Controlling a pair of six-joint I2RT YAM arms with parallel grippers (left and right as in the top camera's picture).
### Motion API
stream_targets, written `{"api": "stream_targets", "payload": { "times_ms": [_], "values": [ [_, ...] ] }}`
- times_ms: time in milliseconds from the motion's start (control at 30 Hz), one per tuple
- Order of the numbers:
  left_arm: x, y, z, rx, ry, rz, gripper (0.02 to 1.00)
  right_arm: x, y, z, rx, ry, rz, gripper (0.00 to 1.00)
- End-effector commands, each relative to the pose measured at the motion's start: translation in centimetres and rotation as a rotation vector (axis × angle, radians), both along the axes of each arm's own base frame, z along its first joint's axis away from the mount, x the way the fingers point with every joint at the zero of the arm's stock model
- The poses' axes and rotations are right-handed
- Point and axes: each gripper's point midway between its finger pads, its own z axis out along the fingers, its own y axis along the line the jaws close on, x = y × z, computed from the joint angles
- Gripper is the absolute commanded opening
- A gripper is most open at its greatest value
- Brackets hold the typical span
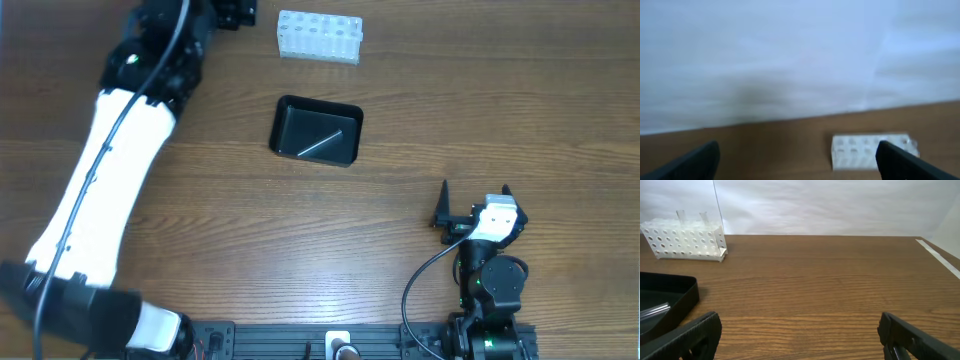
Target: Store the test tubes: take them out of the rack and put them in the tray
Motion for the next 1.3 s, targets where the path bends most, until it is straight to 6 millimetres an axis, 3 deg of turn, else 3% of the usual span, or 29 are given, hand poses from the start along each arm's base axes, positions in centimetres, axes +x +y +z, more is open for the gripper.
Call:
{"api": "stream_targets", "payload": {
  "times_ms": [33, 133, 233, 467, 633, 900, 1300],
  "values": [
    [-3.9, 2.4, 3.9, -0.027, -0.158, -0.080, 1.000, 0.0, -0.1, -0.2, -0.003, 0.002, -0.010, 0.991],
    [-6.6, 3.7, 3.4, -0.047, -0.225, -0.133, 1.000, 0.0, -0.1, -0.2, -0.003, 0.002, -0.010, 0.993],
    [-10.2, 5.3, 1.7, -0.059, -0.279, -0.154, 0.998, 0.0, -0.1, -0.2, -0.003, 0.002, -0.010, 0.991],
    [-19.7, 8.5, -4.6, -0.047, -0.353, -0.102, 0.998, 0.0, -0.1, -0.2, -0.002, 0.002, -0.010, 0.991],
    [-24.4, 8.9, -8.5, -0.029, -0.441, -0.085, 0.998, 0.0, -0.1, -0.2, -0.002, 0.002, -0.010, 0.991],
    [-26.4, 7.9, -12.4, -0.021, -0.512, -0.130, 1.000, 0.0, -0.1, -0.2, -0.003, 0.002, -0.010, 0.991],
    [-26.2, 6.7, -14.1, -0.003, -0.526, -0.185, 1.000, 0.0, -0.1, -0.2, -0.003, 0.002, -0.010, 0.991]
  ]
}}
